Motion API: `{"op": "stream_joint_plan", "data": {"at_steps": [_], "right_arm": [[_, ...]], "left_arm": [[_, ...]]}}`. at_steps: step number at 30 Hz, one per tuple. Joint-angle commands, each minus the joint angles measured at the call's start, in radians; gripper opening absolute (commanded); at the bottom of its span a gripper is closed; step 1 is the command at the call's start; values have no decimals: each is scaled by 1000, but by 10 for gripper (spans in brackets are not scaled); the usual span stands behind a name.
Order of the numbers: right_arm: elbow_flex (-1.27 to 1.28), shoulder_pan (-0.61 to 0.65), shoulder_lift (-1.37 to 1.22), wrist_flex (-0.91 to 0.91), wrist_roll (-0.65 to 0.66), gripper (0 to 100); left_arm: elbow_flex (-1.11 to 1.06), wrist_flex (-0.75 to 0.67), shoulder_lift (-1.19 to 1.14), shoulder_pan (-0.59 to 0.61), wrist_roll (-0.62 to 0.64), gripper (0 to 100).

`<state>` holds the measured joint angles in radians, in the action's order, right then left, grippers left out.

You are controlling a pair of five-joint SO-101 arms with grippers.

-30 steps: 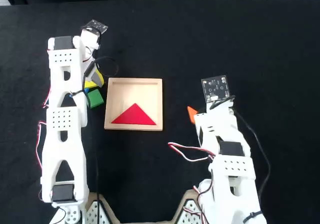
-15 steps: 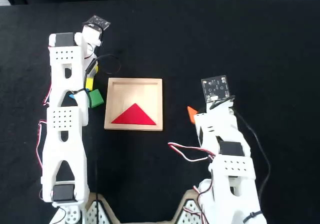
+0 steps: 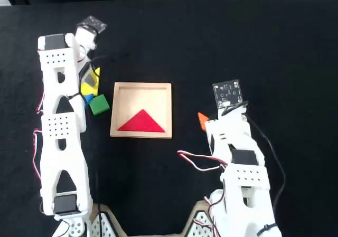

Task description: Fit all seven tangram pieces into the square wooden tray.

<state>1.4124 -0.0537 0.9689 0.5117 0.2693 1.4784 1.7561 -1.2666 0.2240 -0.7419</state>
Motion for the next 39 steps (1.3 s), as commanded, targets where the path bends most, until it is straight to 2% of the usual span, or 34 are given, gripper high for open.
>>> {"op": "stream_joint_plan", "data": {"at_steps": [1, 8, 16, 29, 35, 39], "right_arm": [[-5, -6, -38, -23, 6, 11], [-5, -6, -38, -23, 6, 11], [-7, -6, -38, -23, 6, 11], [-2, 31, -38, -23, 48, 11], [-2, 31, -38, -23, 51, 11], [-2, 31, -38, -23, 52, 11]], "left_arm": [[-65, 6, 57, 1, -60, 242], [-77, 6, 44, 1, -69, 241], [-274, 6, 132, 15, -172, 241], [-470, 3, 331, -15, -242, 241], [-489, -97, 273, 1, -242, 241], [-440, -11, 253, -25, -187, 241]]}}
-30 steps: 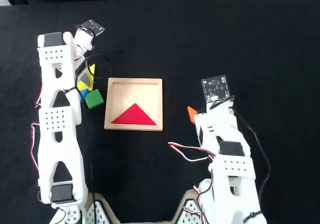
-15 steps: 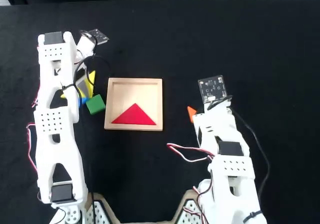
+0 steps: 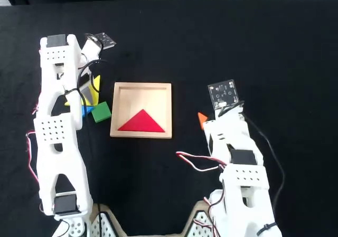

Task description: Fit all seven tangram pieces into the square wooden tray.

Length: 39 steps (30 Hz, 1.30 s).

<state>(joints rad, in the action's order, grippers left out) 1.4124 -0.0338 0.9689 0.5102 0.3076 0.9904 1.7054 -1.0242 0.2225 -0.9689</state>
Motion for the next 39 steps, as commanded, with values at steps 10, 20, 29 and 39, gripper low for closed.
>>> {"op": "stream_joint_plan", "data": {"at_steps": [10, 20, 29, 39], "right_arm": [[-2, 11, -38, -21, 14, 11], [-4, 11, -38, -21, 15, 11], [-4, 12, -38, -21, 15, 11], [8, 12, -38, -40, 15, 11]], "left_arm": [[94, 55, 86, -64, 181, 241], [-387, 52, 603, -71, 201, 222], [-1155, -680, 968, -36, 224, 262], [-1403, -1011, 959, -31, 121, 286]]}}
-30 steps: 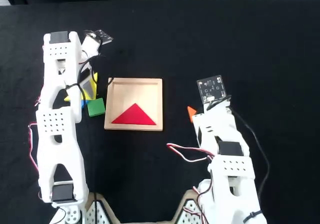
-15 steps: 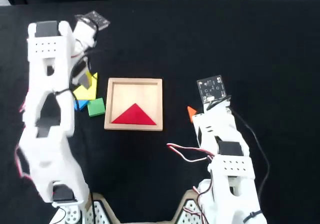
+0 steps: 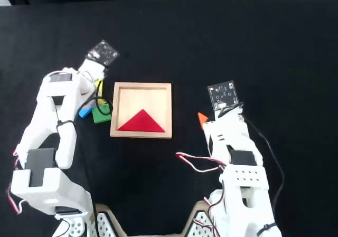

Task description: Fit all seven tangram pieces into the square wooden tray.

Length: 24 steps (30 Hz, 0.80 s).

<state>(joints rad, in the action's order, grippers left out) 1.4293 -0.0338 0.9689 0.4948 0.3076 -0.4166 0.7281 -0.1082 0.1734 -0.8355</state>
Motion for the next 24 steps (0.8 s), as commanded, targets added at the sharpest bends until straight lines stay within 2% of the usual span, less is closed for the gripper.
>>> {"op": "stream_joint_plan", "data": {"at_steps": [1, 4, 9, 16, 24], "right_arm": [[-8, 12, -38, -25, 15, 11], [-8, 12, -38, -25, 15, 11], [-7, 12, -38, -25, 15, 11], [-8, 12, -38, -26, 15, 11], [-7, 12, -38, -23, 15, 11]], "left_arm": [[10, -55, 32, 19, -9, 285], [21, -115, -18, 22, -12, 285], [24, -118, -101, 13, -14, 285], [19, 25, -20, 22, -100, 284], [39, 5, -37, 12, -95, 284]]}}
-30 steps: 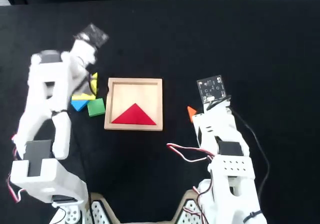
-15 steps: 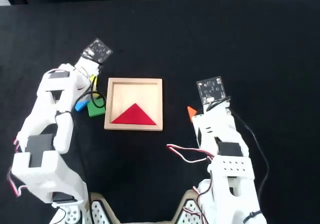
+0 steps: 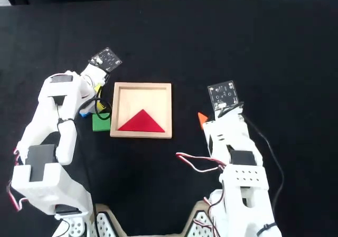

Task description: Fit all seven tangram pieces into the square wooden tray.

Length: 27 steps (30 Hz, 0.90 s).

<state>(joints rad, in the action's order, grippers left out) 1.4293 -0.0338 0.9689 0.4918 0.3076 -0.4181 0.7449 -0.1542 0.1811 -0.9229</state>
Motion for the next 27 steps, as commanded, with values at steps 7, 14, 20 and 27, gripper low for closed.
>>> {"op": "stream_joint_plan", "data": {"at_steps": [7, 14, 20, 27], "right_arm": [[-2, 12, -38, -23, 15, 11], [-4, 12, -38, -23, 15, 11], [-2, 12, -38, -23, 15, 11], [-2, 12, -38, -23, 17, 11]], "left_arm": [[111, -23, -87, 13, -9, 284], [185, -23, -138, 5, -11, 285], [231, 31, -178, 4, -91, 289], [446, 285, -270, 15, -143, 290]]}}
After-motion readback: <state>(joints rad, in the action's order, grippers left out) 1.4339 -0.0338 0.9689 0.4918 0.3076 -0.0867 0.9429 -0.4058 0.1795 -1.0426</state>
